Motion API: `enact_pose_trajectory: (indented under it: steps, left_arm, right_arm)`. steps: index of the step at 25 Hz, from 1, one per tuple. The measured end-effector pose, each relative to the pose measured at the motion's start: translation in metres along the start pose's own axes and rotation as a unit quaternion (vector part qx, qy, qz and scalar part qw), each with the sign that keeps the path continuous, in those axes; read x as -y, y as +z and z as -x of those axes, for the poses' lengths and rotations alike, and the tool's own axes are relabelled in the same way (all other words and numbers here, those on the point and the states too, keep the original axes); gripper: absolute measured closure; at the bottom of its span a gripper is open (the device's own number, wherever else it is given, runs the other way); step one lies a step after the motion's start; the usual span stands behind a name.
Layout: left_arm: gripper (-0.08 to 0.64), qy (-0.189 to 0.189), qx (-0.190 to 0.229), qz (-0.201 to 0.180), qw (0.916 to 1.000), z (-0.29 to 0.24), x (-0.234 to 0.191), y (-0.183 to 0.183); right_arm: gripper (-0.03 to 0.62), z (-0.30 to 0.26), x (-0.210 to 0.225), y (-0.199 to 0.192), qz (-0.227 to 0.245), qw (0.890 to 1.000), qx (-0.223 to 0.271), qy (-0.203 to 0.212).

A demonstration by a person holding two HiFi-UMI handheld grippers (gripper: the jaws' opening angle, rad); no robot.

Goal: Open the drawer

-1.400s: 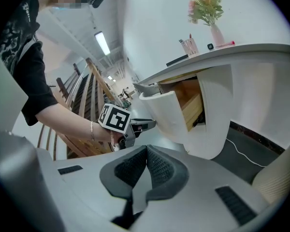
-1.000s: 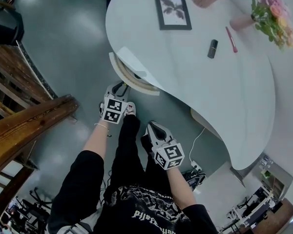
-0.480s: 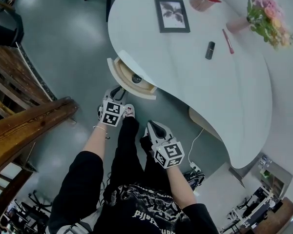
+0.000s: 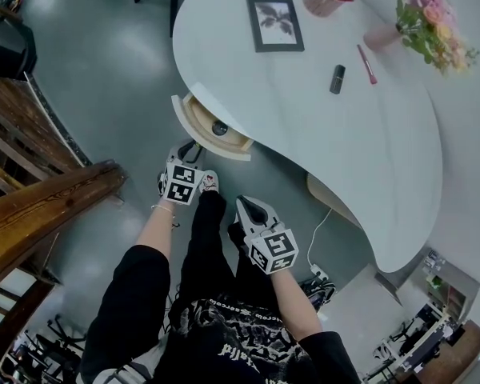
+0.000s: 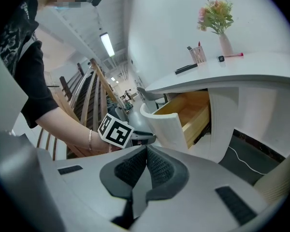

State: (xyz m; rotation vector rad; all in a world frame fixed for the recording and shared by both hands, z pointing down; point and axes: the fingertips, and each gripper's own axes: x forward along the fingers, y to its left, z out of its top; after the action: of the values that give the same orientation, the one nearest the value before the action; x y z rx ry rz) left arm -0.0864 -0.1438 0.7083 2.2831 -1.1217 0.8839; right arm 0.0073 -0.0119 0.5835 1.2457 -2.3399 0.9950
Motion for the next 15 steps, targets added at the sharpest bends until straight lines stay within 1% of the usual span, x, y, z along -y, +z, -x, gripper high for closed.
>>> enact_pose_trajectory:
  steps: [6,9,15]
  left_arm:
    - [0.448,0.005,-0.006,0.000,1.0000,0.006,0.000,-0.004]
    - [0.448,0.007,-0.004,0.007,0.9999,0.004,-0.001,-0.005]
    - [0.448,0.013,-0.007,0.011,0.9998,0.008,-0.001,-0.008]
  right_arm:
    - [0.566,0.000,0.001,0.011,0.003,1.000,0.005,-0.003]
    - [0.566,0.000,0.004,0.016,0.007,1.000,0.005,-0.004]
    - [0.566,0.002,0.001,0.017,0.008,1.000,0.003,-0.007]
